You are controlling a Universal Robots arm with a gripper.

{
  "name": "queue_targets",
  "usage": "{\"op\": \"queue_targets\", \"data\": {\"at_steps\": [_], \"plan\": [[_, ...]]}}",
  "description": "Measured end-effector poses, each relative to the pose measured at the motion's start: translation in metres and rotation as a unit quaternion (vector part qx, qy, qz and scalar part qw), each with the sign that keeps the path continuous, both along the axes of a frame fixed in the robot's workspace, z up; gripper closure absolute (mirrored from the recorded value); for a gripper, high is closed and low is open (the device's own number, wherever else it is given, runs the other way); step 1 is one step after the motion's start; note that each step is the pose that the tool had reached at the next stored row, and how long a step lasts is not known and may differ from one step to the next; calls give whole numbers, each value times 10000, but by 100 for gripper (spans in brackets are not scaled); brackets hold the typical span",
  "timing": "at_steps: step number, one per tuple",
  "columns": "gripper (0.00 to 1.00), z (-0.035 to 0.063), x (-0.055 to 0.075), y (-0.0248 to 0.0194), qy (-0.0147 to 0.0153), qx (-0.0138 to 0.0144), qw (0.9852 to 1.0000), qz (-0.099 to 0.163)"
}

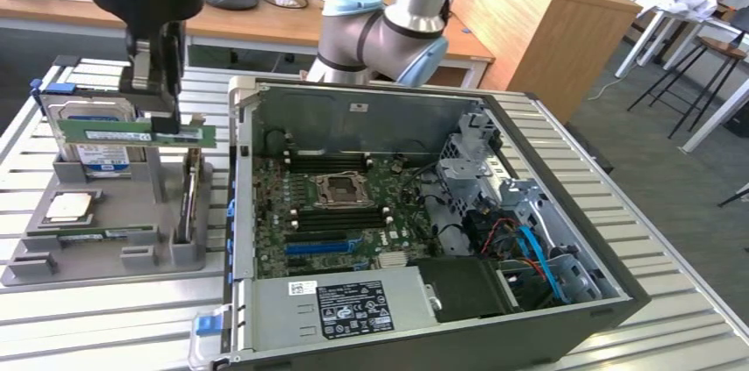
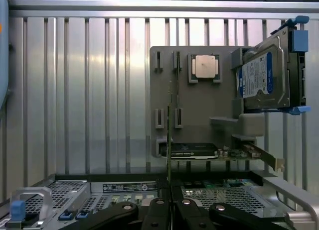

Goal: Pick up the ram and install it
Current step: 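Pick up the ram and move it above insertion slot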

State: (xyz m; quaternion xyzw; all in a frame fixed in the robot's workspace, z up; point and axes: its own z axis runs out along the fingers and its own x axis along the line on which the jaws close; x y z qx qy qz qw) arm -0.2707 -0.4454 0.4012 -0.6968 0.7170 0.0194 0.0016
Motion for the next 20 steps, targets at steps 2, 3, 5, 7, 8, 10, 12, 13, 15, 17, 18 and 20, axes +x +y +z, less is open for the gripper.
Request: {"op": "queue_targets", "data": {"at_steps": [2, 3, 5, 7, 8, 10, 12, 13, 15, 17, 18, 20], "plan": [[88, 0, 59, 1, 0, 0, 10000, -1], [88, 0, 89, 0, 0, -1, 10000, 0], [88, 0, 149, 0, 0, 0, 10000, 0], [88, 0, 207, 0, 0, 0, 10000, 0], [88, 0, 235, 0, 0, 0, 10000, 0], [88, 0, 292, 1, 0, 0, 10000, 0], [88, 0, 351, 1, 0, 0, 10000, 0], [88, -1, 381, 0, 0, 0, 10000, 0], [88, 0, 441, 0, 0, 0, 10000, 0], [88, 0, 497, 0, 0, 0, 10000, -1], [88, 0, 530, 0, 0, 0, 10000, -1], [88, 0, 594, 0, 0, 0, 10000, 0]]}}
